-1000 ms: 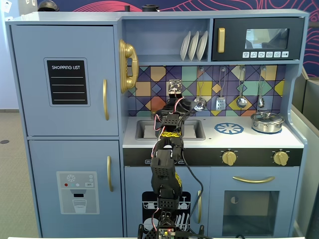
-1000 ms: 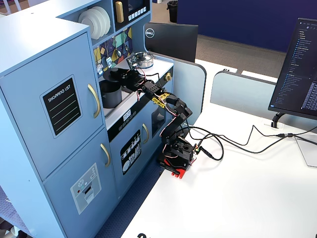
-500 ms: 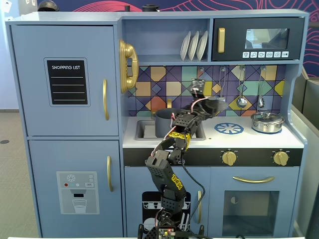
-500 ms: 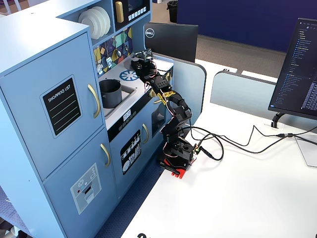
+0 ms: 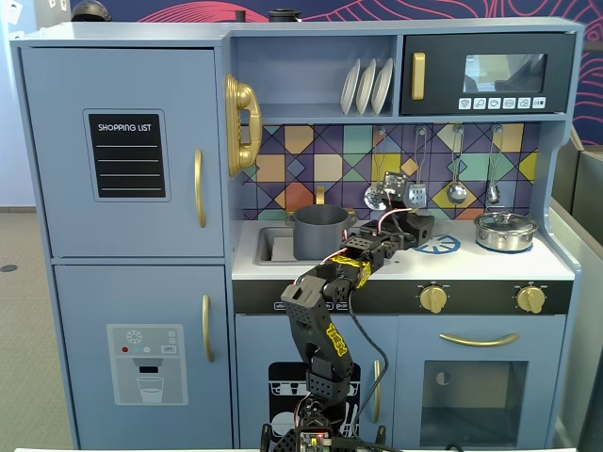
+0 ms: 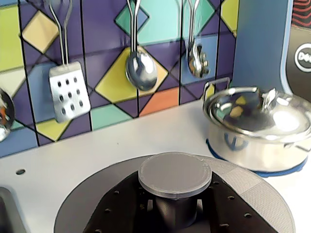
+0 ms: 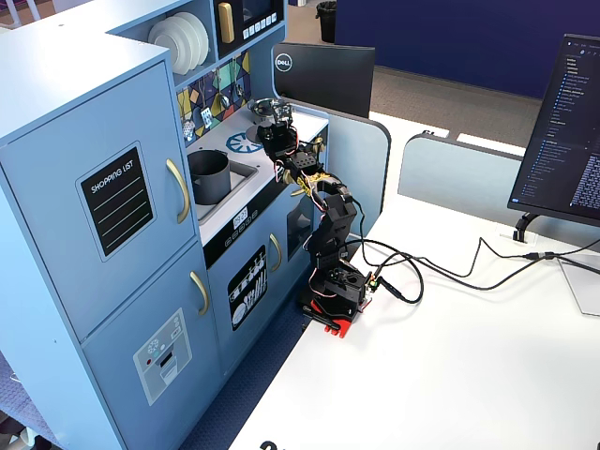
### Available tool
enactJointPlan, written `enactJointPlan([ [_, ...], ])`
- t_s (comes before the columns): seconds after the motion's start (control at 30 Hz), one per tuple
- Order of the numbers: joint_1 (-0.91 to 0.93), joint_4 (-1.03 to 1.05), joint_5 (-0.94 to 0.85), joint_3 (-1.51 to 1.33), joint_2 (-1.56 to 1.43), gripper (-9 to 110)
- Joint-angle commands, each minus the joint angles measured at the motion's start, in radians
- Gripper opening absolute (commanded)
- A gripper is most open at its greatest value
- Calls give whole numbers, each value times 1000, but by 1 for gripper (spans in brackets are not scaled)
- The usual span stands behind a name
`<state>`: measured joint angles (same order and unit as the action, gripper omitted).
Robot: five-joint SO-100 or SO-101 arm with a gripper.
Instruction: Take off the lid from the gray recipient and place it on the counter
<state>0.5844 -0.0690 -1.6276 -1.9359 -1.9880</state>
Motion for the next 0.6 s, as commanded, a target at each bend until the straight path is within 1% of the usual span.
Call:
enactJointPlan([
  [0.0,18,-67,14,0,18,0],
  [0.57,18,-155,15,-123,84,0],
])
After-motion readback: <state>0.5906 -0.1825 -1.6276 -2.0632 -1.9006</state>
